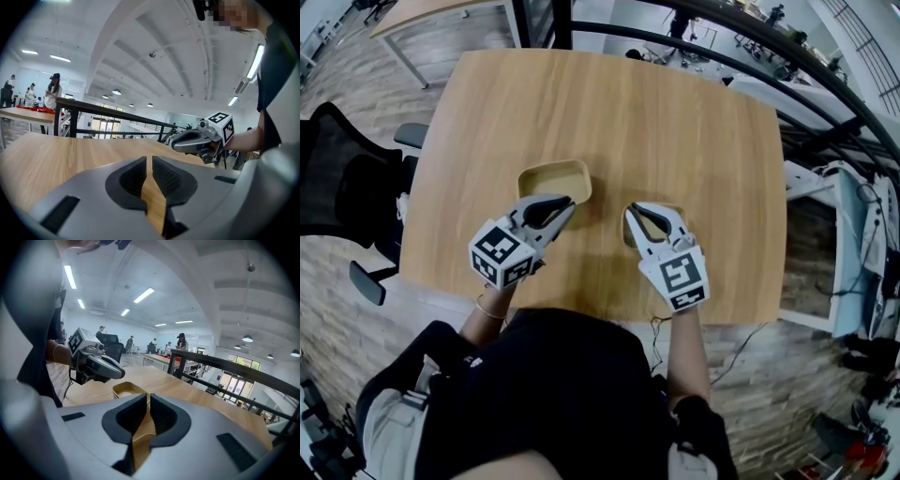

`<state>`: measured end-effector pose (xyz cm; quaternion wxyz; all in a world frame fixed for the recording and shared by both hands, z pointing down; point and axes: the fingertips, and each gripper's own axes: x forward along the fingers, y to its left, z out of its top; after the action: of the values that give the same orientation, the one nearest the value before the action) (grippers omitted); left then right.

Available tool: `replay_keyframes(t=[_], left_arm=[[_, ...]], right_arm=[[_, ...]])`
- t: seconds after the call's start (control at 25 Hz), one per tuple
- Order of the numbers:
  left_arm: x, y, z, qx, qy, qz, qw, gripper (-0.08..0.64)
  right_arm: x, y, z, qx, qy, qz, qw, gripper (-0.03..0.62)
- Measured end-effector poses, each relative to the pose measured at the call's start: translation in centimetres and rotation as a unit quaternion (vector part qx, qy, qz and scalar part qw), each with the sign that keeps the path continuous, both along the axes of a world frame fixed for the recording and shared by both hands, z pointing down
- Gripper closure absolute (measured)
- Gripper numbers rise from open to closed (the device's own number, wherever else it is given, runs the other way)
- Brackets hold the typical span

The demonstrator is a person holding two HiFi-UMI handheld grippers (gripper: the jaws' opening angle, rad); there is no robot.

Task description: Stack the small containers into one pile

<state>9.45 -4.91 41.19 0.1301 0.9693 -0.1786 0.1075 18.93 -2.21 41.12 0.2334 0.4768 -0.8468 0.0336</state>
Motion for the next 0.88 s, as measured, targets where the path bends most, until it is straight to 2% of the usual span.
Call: replay_keyframes(t=[0.44,0.88], left_arm=[[5.1,1.9,1.2,-0.019,-0.023,0.010,0.9995,0.512],[8.2,3.1,3.3,-0.027,-0.064,0.010,0.9976,0.512]], right_arm=[[9.4,1.1,0.8,-0.006,-0.044,0.075,0.996,0.560],[14.6,3.4,4.2,-0.038,-0.065,0.106,0.992,0.560]])
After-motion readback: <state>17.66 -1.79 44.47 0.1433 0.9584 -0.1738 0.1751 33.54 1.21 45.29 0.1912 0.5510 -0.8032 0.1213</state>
